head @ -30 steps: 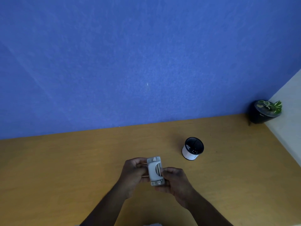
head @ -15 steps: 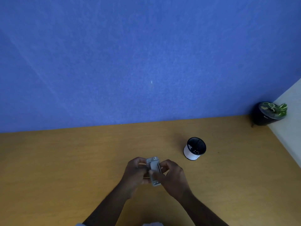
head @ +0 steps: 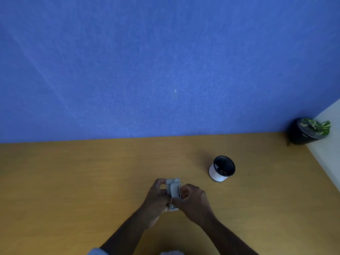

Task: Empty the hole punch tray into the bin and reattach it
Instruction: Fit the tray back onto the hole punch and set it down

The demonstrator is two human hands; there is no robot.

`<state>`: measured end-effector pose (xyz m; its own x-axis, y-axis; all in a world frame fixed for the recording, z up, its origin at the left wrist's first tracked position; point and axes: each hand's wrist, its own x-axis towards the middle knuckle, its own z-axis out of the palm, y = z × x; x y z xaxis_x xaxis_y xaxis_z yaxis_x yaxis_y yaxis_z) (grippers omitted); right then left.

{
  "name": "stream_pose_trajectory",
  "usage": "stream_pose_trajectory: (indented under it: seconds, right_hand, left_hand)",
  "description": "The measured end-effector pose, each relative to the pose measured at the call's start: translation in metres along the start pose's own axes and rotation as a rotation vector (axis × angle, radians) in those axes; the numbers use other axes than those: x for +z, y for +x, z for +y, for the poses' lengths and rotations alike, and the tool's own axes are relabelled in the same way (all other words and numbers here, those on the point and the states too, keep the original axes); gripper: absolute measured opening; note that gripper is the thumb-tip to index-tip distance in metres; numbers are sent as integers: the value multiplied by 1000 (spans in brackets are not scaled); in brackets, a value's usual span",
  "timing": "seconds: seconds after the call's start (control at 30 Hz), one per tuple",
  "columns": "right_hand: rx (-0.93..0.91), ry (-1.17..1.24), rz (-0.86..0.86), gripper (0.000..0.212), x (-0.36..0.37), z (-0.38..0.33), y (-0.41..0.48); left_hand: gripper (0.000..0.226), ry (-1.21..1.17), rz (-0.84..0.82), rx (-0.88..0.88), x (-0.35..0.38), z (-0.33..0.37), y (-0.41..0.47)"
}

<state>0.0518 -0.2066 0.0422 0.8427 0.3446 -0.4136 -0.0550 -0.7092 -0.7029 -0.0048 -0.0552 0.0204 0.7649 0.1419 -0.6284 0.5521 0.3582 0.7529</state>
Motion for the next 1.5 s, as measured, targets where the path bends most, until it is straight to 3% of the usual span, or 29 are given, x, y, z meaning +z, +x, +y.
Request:
stream_pose_trajectory:
  seconds: [0.4,0.5,0.67,0.8,1.23,1.5]
  right_hand:
    - [91,0,-11,37,13,12,35]
    - [107,-39,15,37,13,16,52]
    - [143,-137,14,45,12,28,81]
    - [163,-145,21,50,15,32,88]
    - [134,-192,35,41,24,45,93]
    - [111,-207,46,46,24,52,94]
  left_hand:
    - [51,116,113,-42,-9,-9,45]
    - [59,463,184,35,-18,-6,49]
    - [68,1285,210,157,-41,-3,52]
    - [89,1510,189,107,-53,-5,57]
    - [93,1582,205,214,-63,-22,57]
    - [94,1578,223,241,-67,-23,54]
